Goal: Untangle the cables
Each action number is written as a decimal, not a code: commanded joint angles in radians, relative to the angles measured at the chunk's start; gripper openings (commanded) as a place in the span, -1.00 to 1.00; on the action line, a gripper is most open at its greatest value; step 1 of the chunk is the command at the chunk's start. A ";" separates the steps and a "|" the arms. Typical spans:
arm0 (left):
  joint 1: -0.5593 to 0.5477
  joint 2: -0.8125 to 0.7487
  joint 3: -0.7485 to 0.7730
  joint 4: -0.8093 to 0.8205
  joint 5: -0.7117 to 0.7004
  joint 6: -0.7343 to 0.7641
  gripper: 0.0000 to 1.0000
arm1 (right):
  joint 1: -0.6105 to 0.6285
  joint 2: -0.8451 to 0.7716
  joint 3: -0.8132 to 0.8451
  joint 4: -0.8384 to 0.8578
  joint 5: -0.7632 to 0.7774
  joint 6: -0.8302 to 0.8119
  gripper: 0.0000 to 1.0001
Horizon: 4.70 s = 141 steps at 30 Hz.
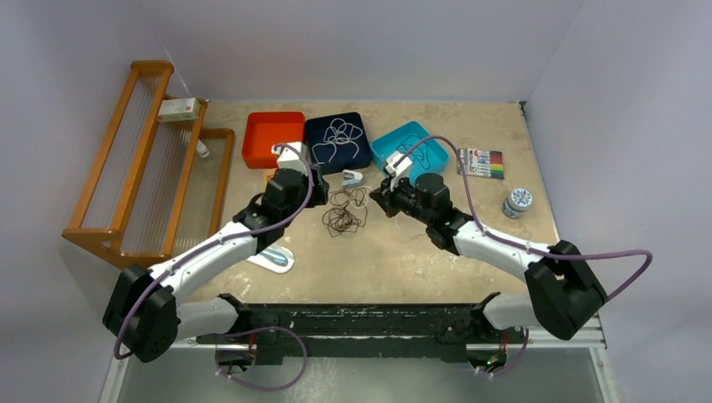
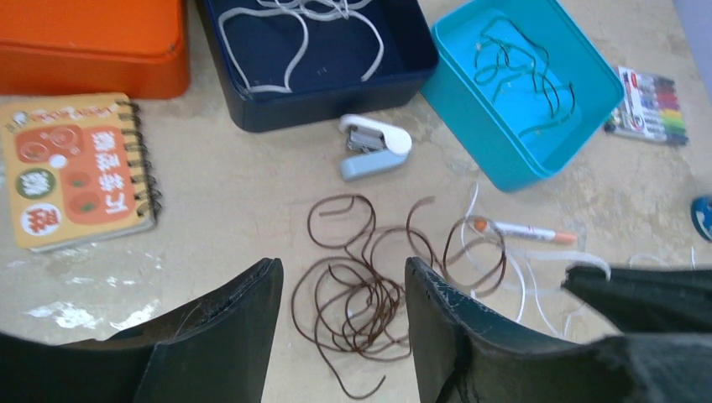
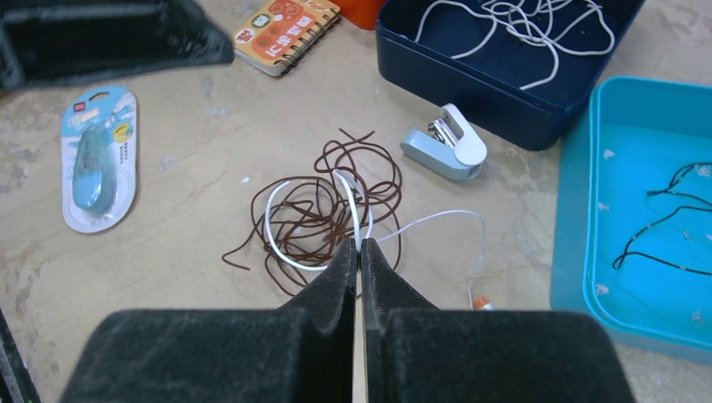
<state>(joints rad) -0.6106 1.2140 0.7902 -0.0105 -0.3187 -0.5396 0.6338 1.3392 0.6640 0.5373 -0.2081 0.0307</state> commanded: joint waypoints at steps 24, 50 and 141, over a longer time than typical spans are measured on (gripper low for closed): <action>0.003 0.136 -0.299 0.633 0.186 0.219 0.13 | -0.001 -0.046 0.233 -0.222 -0.070 0.086 -1.00; 0.005 0.369 -0.180 0.865 0.226 0.248 -0.18 | 0.000 -0.036 0.248 -0.234 -0.130 0.110 -1.00; 0.015 0.077 -0.167 0.129 -0.094 -0.088 0.03 | -0.256 -0.445 -0.156 -0.946 0.856 1.293 -0.43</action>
<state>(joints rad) -0.5961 1.3071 0.5858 0.0948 -0.3908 -0.6353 0.3809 0.8875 0.4877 -0.4049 0.6113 1.2541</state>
